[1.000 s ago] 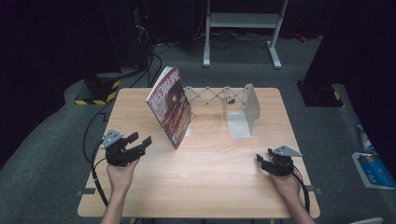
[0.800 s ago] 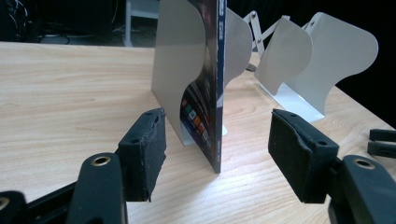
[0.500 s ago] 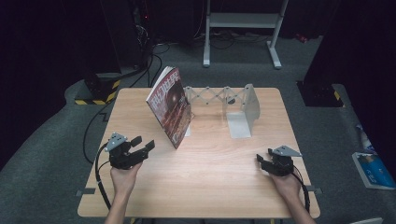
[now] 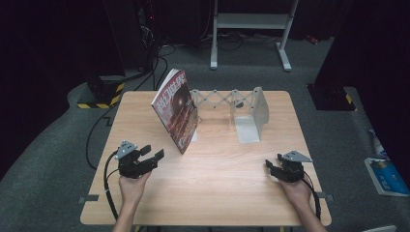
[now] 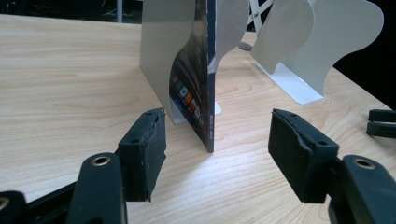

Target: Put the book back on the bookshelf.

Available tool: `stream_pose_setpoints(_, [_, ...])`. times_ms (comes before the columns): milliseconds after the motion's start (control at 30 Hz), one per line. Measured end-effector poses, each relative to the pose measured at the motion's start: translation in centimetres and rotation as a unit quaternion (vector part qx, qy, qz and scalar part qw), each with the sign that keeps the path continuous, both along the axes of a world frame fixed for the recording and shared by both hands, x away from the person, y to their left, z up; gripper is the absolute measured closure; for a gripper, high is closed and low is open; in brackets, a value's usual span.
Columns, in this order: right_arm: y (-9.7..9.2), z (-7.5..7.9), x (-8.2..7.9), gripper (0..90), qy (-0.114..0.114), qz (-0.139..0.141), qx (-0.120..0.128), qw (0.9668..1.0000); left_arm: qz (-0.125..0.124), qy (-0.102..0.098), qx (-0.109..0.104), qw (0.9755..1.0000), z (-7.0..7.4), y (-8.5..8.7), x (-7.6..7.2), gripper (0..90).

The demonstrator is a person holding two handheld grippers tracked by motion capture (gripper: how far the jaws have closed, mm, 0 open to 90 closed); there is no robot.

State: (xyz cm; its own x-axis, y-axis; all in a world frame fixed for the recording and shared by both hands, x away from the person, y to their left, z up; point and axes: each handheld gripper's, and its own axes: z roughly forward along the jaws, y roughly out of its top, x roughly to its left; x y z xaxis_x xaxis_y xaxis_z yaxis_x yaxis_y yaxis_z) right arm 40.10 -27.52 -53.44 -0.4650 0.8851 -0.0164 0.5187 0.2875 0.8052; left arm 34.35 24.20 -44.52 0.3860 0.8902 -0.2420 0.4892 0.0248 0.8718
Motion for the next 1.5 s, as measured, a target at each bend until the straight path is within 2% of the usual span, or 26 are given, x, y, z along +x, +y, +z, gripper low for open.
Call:
stream_pose_setpoints(533, [0.0,0.0,0.0,39.8,0.000,0.000,0.000,1.0000,-0.011,0.019,0.000,0.9998,-1.5,-1.3,0.5,37.1])
stream_pose_setpoints(600, [0.0,0.0,0.0,39.8,0.000,0.000,0.000,1.0000,-0.012,0.020,0.006,0.9997,-1.7,-1.5,0.6,37.2])
stream_pose_setpoints(1067, [0.0,0.0,0.0,39.8,0.000,0.000,0.000,1.0000,-0.004,0.028,0.009,0.9996,-2.9,-1.8,1.1,38.3])
stream_pose_setpoints(1233, [0.0,0.0,0.0,39.8,0.000,0.000,0.000,1.0000,0.004,0.034,0.004,0.9994,-3.3,-1.5,1.2,38.8])
stream_pose_setpoints(1500, [0.0,0.0,0.0,39.8,0.000,0.000,0.000,1.0000,0.008,0.037,0.016,0.9991,-3.8,-1.7,1.7,39.0])
